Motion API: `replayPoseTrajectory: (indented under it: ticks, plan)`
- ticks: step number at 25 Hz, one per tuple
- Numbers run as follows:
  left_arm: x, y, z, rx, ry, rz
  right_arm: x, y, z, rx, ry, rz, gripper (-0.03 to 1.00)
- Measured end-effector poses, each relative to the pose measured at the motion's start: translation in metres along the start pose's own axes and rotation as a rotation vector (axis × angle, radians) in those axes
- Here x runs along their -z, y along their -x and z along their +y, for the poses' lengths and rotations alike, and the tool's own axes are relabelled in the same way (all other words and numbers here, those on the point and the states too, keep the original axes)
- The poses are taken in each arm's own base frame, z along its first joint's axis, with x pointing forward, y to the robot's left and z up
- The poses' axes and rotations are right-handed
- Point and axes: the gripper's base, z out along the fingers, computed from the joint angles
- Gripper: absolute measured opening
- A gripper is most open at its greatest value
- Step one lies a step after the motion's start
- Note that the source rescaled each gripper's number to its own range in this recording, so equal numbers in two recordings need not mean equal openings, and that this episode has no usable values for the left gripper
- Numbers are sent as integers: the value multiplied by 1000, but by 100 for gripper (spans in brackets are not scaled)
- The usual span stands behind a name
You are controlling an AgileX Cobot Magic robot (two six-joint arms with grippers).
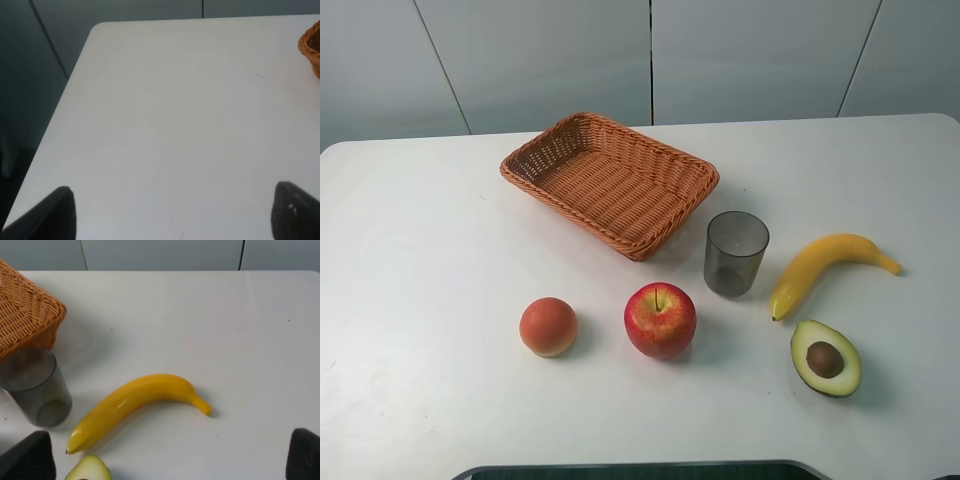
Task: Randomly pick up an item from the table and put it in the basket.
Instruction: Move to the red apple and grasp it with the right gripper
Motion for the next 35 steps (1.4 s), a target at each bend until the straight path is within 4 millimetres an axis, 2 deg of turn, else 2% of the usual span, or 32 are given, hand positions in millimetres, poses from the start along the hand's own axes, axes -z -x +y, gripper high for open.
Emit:
replayPoseTrajectory:
  ticks: [31, 35]
  plan:
    - [0, 0, 0, 0, 0, 0, 0, 0, 2, -11, 23, 0, 100]
    - [0, 0, 0, 0, 0, 0, -5, 10, 6, -40, 62, 28, 100]
